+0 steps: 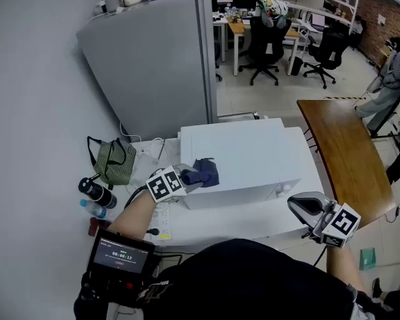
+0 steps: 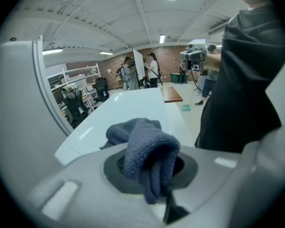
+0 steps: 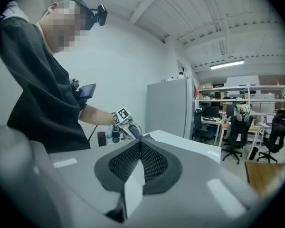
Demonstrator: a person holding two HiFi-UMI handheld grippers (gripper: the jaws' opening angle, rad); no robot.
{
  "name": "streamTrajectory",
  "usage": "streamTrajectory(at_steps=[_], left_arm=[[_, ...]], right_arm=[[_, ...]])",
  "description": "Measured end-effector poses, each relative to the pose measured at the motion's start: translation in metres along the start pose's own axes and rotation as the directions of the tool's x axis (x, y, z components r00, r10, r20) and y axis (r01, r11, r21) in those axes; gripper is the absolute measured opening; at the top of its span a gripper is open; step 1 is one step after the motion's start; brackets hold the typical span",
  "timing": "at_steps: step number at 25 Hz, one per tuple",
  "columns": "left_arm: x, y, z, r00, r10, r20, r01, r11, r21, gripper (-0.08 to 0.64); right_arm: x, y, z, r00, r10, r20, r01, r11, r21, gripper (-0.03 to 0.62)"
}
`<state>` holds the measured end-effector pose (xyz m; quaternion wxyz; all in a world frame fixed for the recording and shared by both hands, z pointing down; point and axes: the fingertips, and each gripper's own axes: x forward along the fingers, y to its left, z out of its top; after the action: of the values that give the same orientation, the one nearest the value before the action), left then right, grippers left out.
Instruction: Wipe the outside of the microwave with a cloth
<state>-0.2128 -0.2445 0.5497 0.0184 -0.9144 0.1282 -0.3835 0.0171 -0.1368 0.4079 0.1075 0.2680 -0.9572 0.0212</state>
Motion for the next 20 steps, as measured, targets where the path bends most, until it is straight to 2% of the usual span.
streamTrajectory(at_steps=[3,8,12,14,17,20], left_arm=[[0.047,-0.001,0.038,0.999,-0.018,-0.028,0.019,0.999,0.042,0.057],[0.139,-0.006,0.132,0.996,-0.075,-0.038,0.077,0.995,0.07,0.057],[0.214,-0.004,0.196,0.994,-0.106,-0.035,0.11,0.986,0.129,0.057],[0.24,-0.012,0.224,0.99,-0.132,-0.039,0.136,0.982,0.134,0.057],[0.265,-0.026,0.248,0.988,-0.145,-0.046,0.151,0.973,0.174,0.057],[0.262,-0.042,0.255,0.989,-0.142,-0.029,0.145,0.97,0.195,0.057]], right_arm=[[-0.042,-0.025,-0.015,0.999,-0.032,0.024,0.032,0.999,0.014,0.006],[-0.133,-0.076,-0.03,0.989,-0.127,0.078,0.122,0.99,0.071,0.006],[-0.203,-0.11,-0.072,0.969,-0.24,0.05,0.233,0.966,0.114,0.006],[-0.231,-0.122,-0.09,0.957,-0.289,0.033,0.282,0.95,0.138,0.006],[-0.257,-0.126,-0.099,0.948,-0.316,0.041,0.306,0.938,0.16,0.006],[-0.262,-0.12,-0.096,0.951,-0.305,0.05,0.294,0.942,0.159,0.006]])
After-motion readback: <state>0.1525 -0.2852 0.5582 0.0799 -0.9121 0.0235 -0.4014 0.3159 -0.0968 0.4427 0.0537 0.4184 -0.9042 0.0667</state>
